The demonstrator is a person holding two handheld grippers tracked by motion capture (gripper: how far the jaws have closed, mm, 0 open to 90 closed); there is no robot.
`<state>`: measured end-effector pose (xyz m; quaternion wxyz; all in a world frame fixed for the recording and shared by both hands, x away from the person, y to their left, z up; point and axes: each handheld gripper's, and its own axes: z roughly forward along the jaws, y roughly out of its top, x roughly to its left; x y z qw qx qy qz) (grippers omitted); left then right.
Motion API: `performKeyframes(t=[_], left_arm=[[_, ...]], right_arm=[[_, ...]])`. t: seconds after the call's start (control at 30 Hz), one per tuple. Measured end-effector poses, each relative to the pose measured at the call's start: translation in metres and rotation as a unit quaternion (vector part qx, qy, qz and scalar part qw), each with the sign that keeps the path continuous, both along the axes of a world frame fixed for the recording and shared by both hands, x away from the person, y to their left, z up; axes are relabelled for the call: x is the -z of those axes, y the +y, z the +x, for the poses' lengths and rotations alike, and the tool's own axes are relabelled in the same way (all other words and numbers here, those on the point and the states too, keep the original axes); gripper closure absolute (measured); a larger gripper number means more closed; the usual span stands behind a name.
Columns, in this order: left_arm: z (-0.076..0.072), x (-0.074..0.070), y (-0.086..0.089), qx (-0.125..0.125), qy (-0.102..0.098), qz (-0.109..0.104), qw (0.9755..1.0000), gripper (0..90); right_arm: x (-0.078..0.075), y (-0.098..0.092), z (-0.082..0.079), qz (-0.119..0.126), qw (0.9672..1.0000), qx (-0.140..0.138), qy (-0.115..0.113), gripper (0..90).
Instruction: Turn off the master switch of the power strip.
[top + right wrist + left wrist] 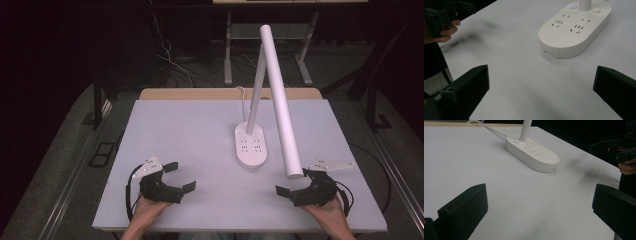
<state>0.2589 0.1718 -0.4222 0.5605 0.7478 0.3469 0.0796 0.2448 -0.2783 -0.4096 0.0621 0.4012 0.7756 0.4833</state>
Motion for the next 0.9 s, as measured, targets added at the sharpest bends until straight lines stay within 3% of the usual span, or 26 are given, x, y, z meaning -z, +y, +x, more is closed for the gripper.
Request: performKeyframes(t=[0.9], left_arm=[[0.0019, -0.0089, -0.0043, 0.021, 0.009, 0.010, 0.9997, 0.0]], right_arm=[[0.0033, -0.0043, 0.0006, -0.011, 0.9999, -0.006, 0.009, 0.0]])
